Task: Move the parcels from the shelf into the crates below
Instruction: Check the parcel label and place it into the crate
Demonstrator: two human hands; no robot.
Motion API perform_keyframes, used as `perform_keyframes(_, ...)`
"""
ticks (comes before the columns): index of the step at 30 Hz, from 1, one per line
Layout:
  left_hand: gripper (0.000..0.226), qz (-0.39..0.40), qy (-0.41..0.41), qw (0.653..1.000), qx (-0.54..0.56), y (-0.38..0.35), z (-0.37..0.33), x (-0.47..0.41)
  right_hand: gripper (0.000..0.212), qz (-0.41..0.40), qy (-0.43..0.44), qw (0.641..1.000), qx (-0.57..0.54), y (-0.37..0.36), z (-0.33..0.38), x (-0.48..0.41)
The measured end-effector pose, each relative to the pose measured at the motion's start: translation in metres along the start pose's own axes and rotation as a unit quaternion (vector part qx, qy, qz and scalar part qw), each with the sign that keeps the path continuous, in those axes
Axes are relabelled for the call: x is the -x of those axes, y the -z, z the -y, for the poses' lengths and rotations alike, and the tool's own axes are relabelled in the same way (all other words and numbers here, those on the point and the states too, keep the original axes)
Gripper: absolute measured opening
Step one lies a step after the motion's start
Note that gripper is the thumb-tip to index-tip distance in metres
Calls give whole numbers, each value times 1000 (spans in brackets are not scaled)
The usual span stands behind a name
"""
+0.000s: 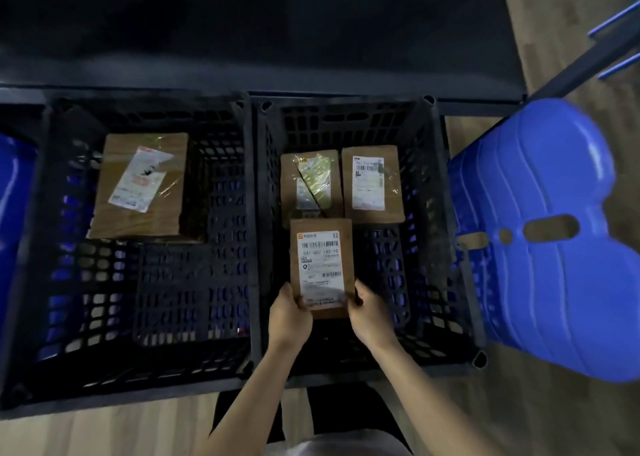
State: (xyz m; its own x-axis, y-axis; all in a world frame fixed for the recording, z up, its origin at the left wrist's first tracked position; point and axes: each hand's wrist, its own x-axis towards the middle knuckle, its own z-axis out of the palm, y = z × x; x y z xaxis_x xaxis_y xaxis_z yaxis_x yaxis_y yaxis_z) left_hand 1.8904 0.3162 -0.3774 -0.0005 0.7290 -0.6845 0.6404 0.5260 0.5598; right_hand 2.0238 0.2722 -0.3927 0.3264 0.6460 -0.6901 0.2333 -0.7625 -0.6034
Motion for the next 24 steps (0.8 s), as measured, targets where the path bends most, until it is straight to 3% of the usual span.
perform_keyframes(5,46,44,111,993,18,-29,6,-22,39,7,-36,999,30,-11,-12,-33)
perform_keyframes(10,51,5,174,983,49,-44,10,-50,38,16,-107,992,62,-32,-27,-67)
perform_keyframes(15,48,-3,195,981,18,-53,16,-66,31,-48,-195,980,13,-57,-49,-93)
perform_keyframes(18,44,-22,176,984,-5,-60,21,-64,36,-80,-196,976,-47,-67,-64,-100)
perform_keyframes(24,46,-26,193,981,-15,-71,23,-59,30,-65,-200,977,-29,-68,-66,-101)
